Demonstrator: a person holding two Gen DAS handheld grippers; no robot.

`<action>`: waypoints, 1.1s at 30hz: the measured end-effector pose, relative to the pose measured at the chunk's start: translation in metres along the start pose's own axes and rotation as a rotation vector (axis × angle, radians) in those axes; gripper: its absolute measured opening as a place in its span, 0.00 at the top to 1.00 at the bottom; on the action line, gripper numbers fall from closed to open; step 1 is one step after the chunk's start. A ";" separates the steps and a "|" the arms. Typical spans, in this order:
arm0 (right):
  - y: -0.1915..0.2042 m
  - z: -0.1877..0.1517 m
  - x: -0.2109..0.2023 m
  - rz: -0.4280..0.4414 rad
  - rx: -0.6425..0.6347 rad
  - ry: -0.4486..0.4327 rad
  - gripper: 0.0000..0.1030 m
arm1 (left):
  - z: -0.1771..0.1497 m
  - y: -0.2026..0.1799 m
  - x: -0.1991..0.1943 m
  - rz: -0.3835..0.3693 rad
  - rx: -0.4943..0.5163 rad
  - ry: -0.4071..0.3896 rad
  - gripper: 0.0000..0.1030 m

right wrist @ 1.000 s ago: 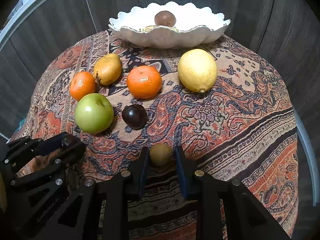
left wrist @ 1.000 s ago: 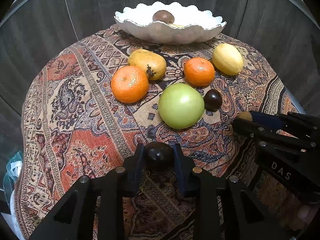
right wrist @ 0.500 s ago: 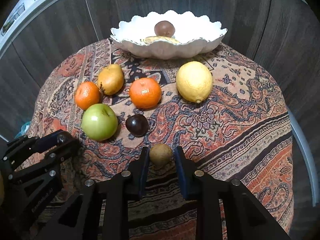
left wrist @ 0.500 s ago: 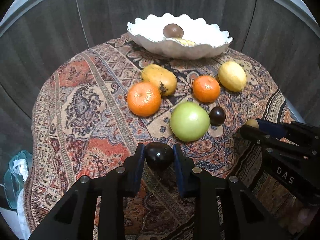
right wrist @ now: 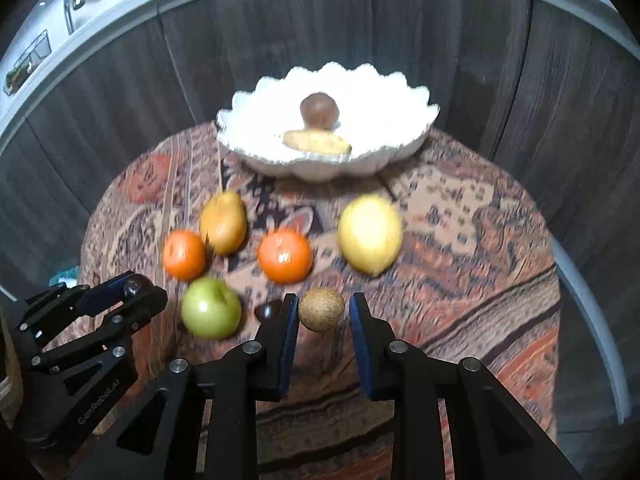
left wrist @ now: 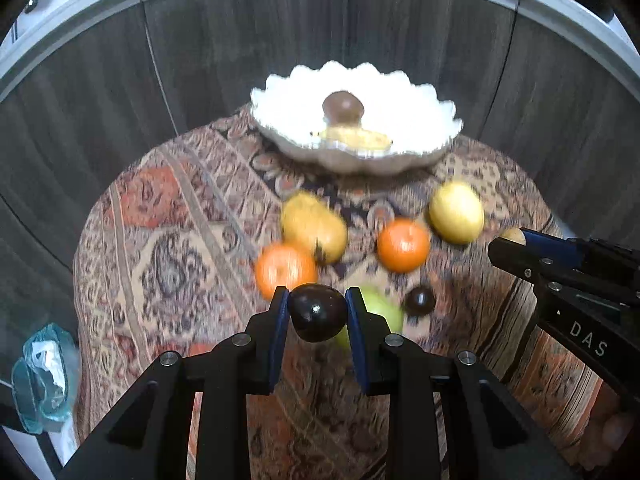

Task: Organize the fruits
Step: 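Carry plum and small fruit over the bowl and open both grippers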

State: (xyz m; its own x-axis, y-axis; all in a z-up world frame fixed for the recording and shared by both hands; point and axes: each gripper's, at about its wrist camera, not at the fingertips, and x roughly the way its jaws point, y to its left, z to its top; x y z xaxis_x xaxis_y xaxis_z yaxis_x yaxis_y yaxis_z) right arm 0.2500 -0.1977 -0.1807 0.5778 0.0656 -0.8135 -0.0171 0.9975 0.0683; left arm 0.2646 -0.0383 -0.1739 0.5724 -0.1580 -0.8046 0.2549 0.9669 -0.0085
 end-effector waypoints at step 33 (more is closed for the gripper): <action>-0.046 0.140 0.053 -0.053 0.035 -0.109 0.74 | 0.157 0.007 0.073 -0.008 0.005 -0.087 0.72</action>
State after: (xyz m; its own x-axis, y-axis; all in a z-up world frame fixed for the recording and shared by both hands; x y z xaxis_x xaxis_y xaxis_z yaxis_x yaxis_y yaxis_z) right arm 0.3960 -0.2433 -0.1460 0.6621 0.0073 -0.7494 0.0437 0.9979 0.0484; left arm 0.4306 -0.0746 -0.1390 0.6357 -0.1827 -0.7500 0.2636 0.9646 -0.0115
